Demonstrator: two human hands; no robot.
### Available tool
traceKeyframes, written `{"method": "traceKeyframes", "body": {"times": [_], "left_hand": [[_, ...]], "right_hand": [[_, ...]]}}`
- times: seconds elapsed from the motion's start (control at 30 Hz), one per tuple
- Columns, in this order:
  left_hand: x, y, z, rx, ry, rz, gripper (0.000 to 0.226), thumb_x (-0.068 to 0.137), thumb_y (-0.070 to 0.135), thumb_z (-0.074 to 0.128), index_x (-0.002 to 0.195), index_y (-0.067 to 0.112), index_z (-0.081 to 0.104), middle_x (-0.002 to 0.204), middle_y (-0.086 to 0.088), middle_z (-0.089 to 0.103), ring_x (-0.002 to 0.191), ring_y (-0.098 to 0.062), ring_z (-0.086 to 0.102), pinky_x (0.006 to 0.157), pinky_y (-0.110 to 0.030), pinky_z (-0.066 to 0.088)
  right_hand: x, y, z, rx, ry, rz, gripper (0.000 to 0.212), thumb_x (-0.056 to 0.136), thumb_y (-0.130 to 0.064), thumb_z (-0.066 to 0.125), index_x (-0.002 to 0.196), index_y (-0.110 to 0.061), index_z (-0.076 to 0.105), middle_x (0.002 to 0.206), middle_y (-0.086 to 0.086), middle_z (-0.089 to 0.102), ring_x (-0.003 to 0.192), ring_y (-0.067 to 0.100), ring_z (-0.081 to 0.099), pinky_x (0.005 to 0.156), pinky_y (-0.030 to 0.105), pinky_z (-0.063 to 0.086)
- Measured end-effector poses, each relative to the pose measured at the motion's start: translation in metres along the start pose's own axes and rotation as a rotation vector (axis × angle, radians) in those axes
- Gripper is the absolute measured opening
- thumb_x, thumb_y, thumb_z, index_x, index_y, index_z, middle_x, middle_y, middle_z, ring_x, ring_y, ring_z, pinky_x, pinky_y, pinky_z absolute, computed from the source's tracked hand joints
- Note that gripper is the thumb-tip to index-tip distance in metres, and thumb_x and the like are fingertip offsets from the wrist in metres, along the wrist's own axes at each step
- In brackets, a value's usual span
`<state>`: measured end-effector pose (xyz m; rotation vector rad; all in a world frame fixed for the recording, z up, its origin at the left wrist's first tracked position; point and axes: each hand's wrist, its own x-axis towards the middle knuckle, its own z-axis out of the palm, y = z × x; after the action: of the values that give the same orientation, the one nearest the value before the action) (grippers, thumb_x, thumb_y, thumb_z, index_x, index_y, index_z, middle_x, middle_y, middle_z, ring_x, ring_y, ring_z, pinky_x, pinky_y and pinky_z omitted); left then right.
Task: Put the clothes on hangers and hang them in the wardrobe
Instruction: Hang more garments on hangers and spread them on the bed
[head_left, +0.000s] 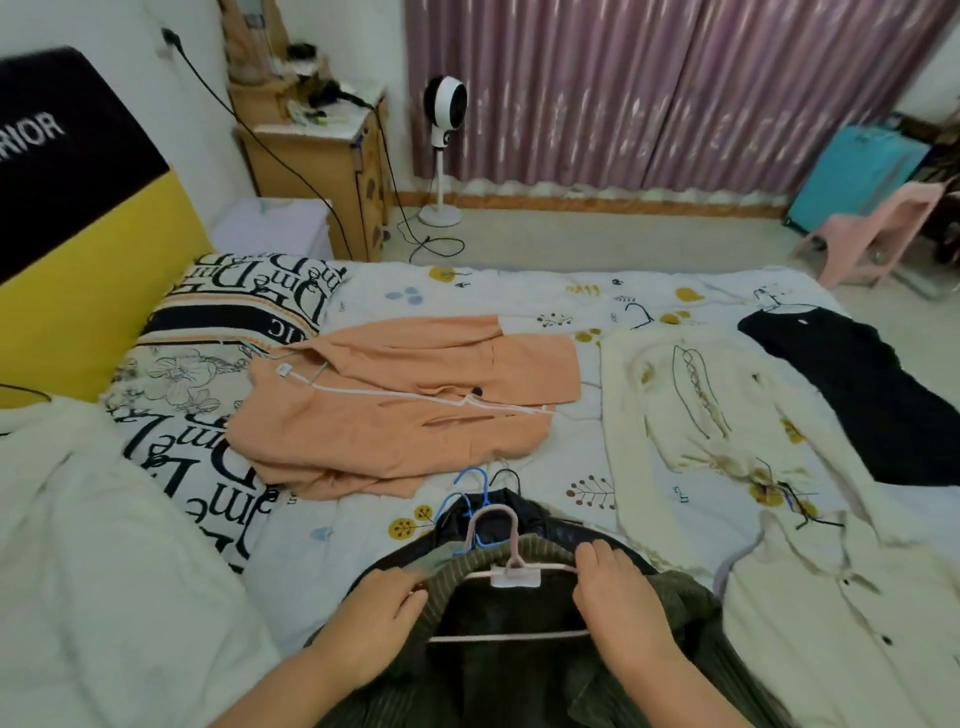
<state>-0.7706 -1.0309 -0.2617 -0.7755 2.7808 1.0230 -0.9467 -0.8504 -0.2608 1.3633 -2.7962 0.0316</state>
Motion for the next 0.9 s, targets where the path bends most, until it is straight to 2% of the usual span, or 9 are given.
{"method": "traceKeyframes", "body": {"times": [0.1,0.2,0.23,0.33,0.4,0.53,0.63,0.8,0.9], "left_hand": [[-0.031,0.012,-0.023,0.156,0.017,0.053,0.026,0.097,0.030,0.042,0.120,0.030,0.053,0.114,0.007,0.060,0.106,-0.011,0.050,0.089,-0.023,0.039],[-0.069,0.030,-0.042,0.279,0.050,0.172,0.016,0.095,0.040,0.044,0.101,0.028,0.052,0.099,0.008,0.057,0.102,-0.013,0.053,0.077,-0.025,0.036],[-0.082,0.036,-0.047,0.263,0.054,0.207,0.018,0.094,0.042,0.044,0.100,0.027,0.051,0.098,0.008,0.057,0.101,-0.013,0.054,0.075,-0.024,0.036],[-0.119,0.055,-0.057,0.155,0.164,0.333,0.056,0.079,0.063,0.029,0.105,0.023,0.058,0.100,0.007,0.064,0.095,-0.011,0.058,0.074,-0.021,0.041],[-0.142,0.071,-0.061,0.104,0.266,0.395,0.072,0.067,0.066,0.017,0.097,0.018,0.062,0.090,0.003,0.066,0.085,-0.013,0.060,0.072,-0.026,0.043],[-0.175,0.106,-0.071,0.044,0.410,0.518,0.066,0.074,0.062,0.026,0.085,0.008,0.065,0.076,-0.003,0.067,0.072,-0.019,0.061,0.066,-0.036,0.048],[-0.196,0.127,-0.075,0.022,0.418,0.554,0.069,0.074,0.062,0.027,0.090,0.008,0.066,0.080,-0.004,0.069,0.076,-0.019,0.063,0.069,-0.038,0.050],[-0.232,0.175,-0.064,0.092,0.436,0.638,0.063,0.073,0.060,0.025,0.077,0.011,0.064,0.067,0.000,0.064,0.062,-0.017,0.058,0.056,-0.030,0.042],[-0.259,0.208,-0.046,0.105,0.456,0.711,0.053,0.075,0.059,0.025,0.067,0.016,0.055,0.055,0.012,0.047,0.050,0.001,0.040,0.048,-0.012,0.026]], "right_hand": [[-0.028,-0.007,-0.034,0.002,0.093,0.010,0.046,0.022,-0.007,0.085,0.052,-0.018,0.051,0.048,-0.001,0.047,0.038,0.013,0.047,0.036,0.020,0.025],[-0.064,-0.018,-0.073,-0.051,0.286,-0.023,0.016,0.049,-0.008,0.063,0.056,-0.016,0.051,0.053,-0.002,0.046,0.041,0.015,0.050,0.037,0.022,0.034],[-0.076,-0.020,-0.086,-0.055,0.345,-0.016,0.015,0.050,-0.006,0.062,0.057,-0.015,0.052,0.055,-0.002,0.047,0.043,0.015,0.050,0.039,0.022,0.036],[-0.116,-0.026,-0.125,-0.035,0.395,0.047,0.040,0.035,0.003,0.084,0.062,-0.013,0.058,0.058,-0.001,0.053,0.047,0.014,0.052,0.041,0.022,0.041],[-0.142,-0.028,-0.153,0.009,0.428,0.128,0.038,0.044,0.000,0.086,0.069,-0.014,0.062,0.062,-0.001,0.057,0.051,0.015,0.055,0.042,0.024,0.044],[-0.190,-0.025,-0.198,-0.016,0.425,0.368,0.046,0.055,0.002,0.079,0.098,-0.009,0.067,0.087,0.012,0.064,0.076,0.029,0.061,0.055,0.037,0.052],[-0.231,-0.017,-0.230,0.035,0.378,0.532,0.047,0.081,0.000,0.059,0.126,-0.013,0.052,0.111,0.012,0.053,0.091,0.027,0.052,0.068,0.033,0.047],[-0.295,-0.003,-0.278,0.248,0.347,0.703,0.037,0.087,-0.006,0.049,0.122,-0.017,0.050,0.115,0.006,0.042,0.078,0.022,0.048,0.068,0.028,0.040],[-0.339,0.016,-0.294,0.352,0.315,0.745,0.039,0.085,-0.008,0.051,0.122,-0.020,0.054,0.115,0.005,0.042,0.082,0.019,0.044,0.070,0.026,0.036]]}}
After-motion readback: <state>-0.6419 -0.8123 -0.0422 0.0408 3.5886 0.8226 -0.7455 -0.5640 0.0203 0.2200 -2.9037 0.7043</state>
